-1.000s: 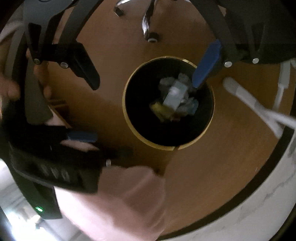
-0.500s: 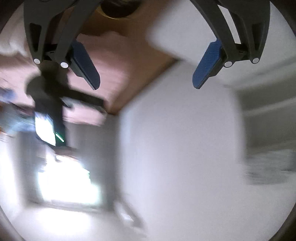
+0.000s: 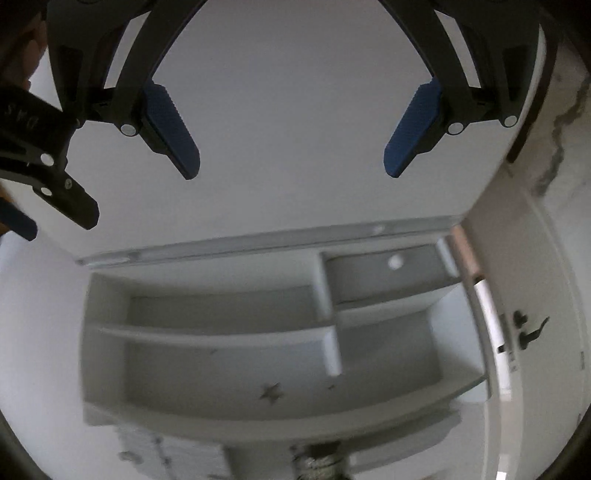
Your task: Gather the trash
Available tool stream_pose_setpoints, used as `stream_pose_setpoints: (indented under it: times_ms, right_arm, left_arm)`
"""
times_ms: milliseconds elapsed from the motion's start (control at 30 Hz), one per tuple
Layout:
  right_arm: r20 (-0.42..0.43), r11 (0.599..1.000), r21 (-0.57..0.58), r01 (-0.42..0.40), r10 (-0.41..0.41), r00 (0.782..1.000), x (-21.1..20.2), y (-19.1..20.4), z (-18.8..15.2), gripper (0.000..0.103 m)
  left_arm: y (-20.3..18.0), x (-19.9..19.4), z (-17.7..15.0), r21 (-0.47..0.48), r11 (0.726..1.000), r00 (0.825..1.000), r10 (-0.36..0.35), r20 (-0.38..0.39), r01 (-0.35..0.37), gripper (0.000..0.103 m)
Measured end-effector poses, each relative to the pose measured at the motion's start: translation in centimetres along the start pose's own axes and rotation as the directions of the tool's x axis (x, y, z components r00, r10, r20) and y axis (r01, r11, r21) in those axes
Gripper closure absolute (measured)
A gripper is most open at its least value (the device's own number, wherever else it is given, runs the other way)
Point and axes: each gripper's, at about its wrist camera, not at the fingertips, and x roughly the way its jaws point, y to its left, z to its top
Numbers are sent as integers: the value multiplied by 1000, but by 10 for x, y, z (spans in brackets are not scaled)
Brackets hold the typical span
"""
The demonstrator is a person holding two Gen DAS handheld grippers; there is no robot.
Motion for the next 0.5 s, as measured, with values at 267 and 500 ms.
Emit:
stream_pose_setpoints:
  times_ms: [267,500]
  right_arm:
    - [-64,998,4,58,-58,996,33,5,-11,7]
    - [-155,983,174,61,-34,987,59,-27,-12,7]
  left_arm:
    - [27,33,-8,-34,999,998,-40,-39,39,6]
    - [36,51,-6,-81,996,992,-50,-112,41,6]
